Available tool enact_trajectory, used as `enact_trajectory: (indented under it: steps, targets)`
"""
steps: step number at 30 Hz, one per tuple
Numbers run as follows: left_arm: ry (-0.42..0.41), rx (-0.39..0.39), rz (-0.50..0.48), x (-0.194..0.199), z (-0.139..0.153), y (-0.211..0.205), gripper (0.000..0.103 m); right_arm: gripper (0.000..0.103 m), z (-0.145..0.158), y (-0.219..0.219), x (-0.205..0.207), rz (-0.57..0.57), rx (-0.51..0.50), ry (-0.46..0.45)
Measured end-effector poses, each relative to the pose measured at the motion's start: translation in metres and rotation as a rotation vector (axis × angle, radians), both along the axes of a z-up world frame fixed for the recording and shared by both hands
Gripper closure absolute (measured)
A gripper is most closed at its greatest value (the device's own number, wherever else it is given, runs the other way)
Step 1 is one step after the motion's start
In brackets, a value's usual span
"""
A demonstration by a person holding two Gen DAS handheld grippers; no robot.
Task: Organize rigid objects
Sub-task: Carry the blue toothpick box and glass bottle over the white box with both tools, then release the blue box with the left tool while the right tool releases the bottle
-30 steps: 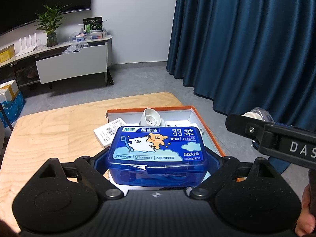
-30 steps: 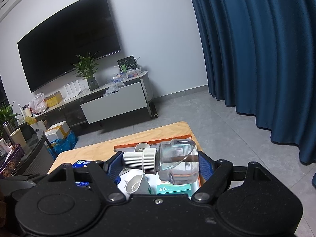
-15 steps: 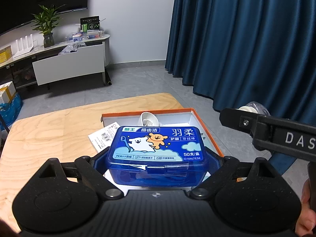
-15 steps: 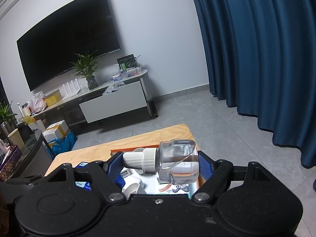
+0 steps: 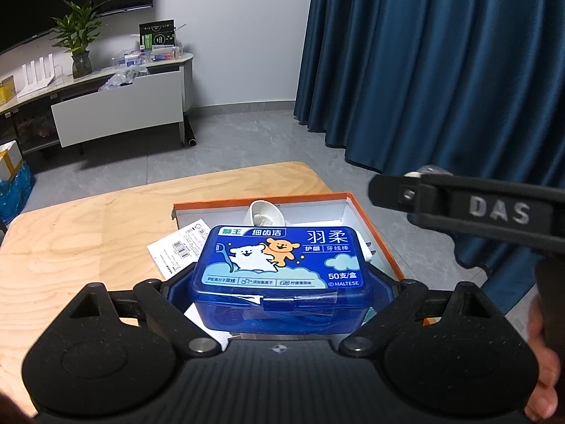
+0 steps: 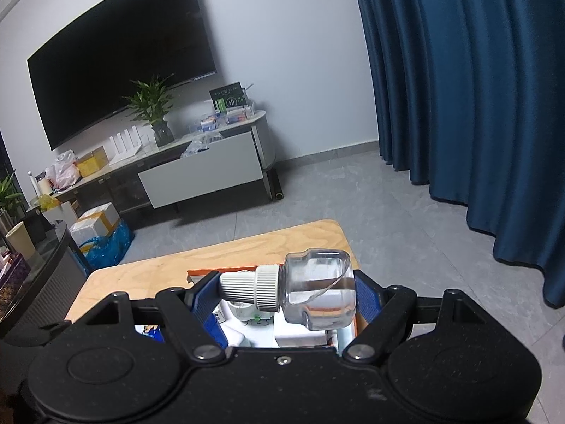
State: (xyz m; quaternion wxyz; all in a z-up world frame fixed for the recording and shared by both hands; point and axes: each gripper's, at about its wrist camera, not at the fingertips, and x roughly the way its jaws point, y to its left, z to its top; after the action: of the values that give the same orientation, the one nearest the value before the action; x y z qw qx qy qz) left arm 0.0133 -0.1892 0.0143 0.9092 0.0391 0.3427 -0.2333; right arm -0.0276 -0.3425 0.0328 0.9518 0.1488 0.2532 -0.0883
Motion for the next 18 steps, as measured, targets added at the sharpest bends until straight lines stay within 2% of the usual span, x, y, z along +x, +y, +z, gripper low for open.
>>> enact_trajectory:
  steps: [10, 14, 18]
  targets:
    - [0.012, 0.011, 0.008, 0.010, -0.004, -0.003, 0.008, 0.010, -0.013, -0.006, 0.057, 0.008, 0.003, 0.073]
    - [0.018, 0.013, 0.003, 0.013, -0.005, -0.006, 0.008, 0.009, -0.015, -0.016, 0.063, -0.002, 0.063, 0.059]
    - [0.017, 0.018, -0.005, 0.015, -0.007, -0.008, 0.008, 0.007, -0.011, -0.023, 0.052, -0.004, 0.083, 0.009]
